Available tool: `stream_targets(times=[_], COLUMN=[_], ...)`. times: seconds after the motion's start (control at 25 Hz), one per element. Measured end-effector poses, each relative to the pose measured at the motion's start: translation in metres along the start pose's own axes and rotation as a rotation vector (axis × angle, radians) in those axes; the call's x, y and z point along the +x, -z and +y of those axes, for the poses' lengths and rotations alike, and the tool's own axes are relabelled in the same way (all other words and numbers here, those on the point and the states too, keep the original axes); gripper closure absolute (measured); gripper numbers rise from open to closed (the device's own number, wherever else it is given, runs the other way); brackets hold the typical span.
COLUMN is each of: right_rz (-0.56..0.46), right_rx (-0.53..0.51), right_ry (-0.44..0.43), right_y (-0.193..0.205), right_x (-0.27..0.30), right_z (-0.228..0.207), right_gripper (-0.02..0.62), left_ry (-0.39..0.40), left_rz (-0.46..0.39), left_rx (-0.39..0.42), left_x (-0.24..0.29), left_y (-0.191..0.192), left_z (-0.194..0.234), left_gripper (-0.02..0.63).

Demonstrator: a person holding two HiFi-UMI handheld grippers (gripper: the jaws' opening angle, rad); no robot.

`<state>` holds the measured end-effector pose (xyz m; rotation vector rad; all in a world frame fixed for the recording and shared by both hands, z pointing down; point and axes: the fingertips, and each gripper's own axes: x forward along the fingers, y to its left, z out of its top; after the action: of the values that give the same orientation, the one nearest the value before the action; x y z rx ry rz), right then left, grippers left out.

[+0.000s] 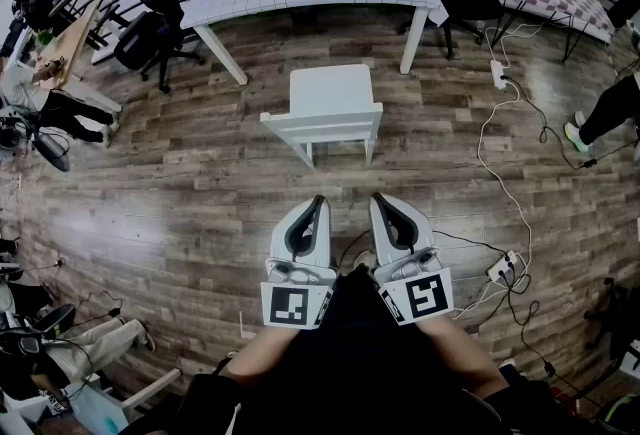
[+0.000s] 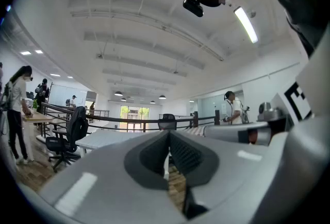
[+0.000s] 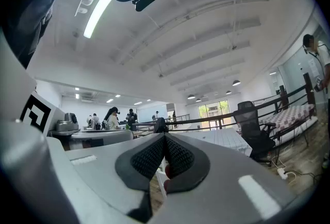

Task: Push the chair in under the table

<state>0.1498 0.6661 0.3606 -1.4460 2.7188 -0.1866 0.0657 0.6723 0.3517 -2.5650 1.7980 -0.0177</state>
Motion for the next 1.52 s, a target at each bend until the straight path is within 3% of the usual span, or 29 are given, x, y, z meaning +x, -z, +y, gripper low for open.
stream_targets(times=[0.16, 0.48, 0.6, 0.76, 1.0, 1.32, 1.52], right_rz=[-0.034, 0.028, 0.030, 0.029, 0.071, 0.136, 0.155], right_rx=[0.057, 0.069, 0.061, 0.034, 0.027, 0.018, 0.004], right_ry=[0.035, 0.079, 0.082, 0.097, 0.101, 0.111, 0.105], right_y=[0.001, 0.022, 0.019, 0.014, 0.019, 0.032, 0.019], right_x=[-0.010, 0.001, 0.014, 0.038, 0.090, 0.192, 0.257], right_z=[-0.011, -0.033, -0.039, -0.050, -0.062, -0.077, -0.072], right_gripper=[0.598, 0.598, 0.598, 0.598, 0.598, 0.598, 0.598], left_ry=[-0.018, -0.077, -0.073, -0.050, -0.040, -0.052, -0.046], left_rz=[0.010, 0.018, 0.017, 0.004, 0.018, 0.048, 0.060], left_rx=[-0.001, -0.021, -0.057, -0.034, -0.025, -0.086, -0.104], left_x=[-0.006, 0.015, 0.031, 0.053, 0.089, 0.148, 0.177], left_y=[0.010, 0.014, 0.014, 0.015, 0.027, 0.045, 0.042], left_z=[0.007, 0.052, 0.067, 0.080, 0.117, 0.198, 0.243], left_gripper=[0.597, 0.597, 0.597, 0.597, 0.597, 0.597, 0.597])
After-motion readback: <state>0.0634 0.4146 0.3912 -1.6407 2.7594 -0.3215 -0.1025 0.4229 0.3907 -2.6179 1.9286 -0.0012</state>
